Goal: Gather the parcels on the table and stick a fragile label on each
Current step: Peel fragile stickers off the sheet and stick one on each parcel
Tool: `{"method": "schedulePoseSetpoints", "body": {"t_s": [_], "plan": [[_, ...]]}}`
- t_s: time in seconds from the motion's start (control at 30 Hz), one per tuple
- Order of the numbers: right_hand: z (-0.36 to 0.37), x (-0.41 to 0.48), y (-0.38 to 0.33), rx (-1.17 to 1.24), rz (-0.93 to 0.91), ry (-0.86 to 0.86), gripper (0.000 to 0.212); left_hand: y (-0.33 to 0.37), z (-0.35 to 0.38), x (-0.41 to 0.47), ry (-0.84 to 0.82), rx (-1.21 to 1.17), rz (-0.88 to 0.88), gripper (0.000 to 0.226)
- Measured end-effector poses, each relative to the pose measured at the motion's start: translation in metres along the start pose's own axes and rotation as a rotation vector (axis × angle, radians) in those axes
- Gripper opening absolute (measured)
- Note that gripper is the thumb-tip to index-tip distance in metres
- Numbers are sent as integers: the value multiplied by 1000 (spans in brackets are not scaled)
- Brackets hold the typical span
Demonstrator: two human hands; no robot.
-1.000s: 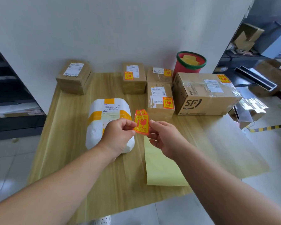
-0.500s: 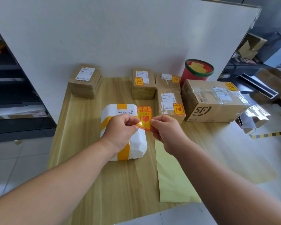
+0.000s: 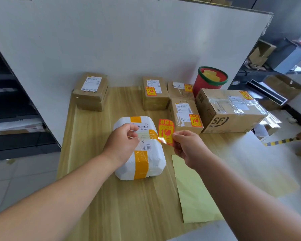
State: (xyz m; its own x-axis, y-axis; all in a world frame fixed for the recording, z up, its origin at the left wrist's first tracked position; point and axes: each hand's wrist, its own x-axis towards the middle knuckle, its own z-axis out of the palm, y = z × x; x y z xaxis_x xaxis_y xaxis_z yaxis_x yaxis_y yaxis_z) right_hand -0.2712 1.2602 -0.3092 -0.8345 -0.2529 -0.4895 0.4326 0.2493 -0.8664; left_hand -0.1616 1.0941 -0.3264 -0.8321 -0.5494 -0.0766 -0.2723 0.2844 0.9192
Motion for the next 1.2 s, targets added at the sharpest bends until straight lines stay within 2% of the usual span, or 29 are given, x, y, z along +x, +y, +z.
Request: {"method": "schedulePoseSetpoints", "body": {"t_s": [0.17, 0.37, 0.77, 1.2], "plan": [[-2, 5, 25, -17, 90, -1, 14, -26, -2, 4, -27, 136, -33, 21], [-6, 20, 49, -80, 167, -25, 15, -43, 1, 5, -15, 243, -94, 27], [15, 42, 47, -216, 133, -157, 15, -44, 21, 11, -61, 456, -43, 30], [29, 57, 49, -333, 70, -186, 15, -47, 34, 20, -101, 513, -35, 32]]}}
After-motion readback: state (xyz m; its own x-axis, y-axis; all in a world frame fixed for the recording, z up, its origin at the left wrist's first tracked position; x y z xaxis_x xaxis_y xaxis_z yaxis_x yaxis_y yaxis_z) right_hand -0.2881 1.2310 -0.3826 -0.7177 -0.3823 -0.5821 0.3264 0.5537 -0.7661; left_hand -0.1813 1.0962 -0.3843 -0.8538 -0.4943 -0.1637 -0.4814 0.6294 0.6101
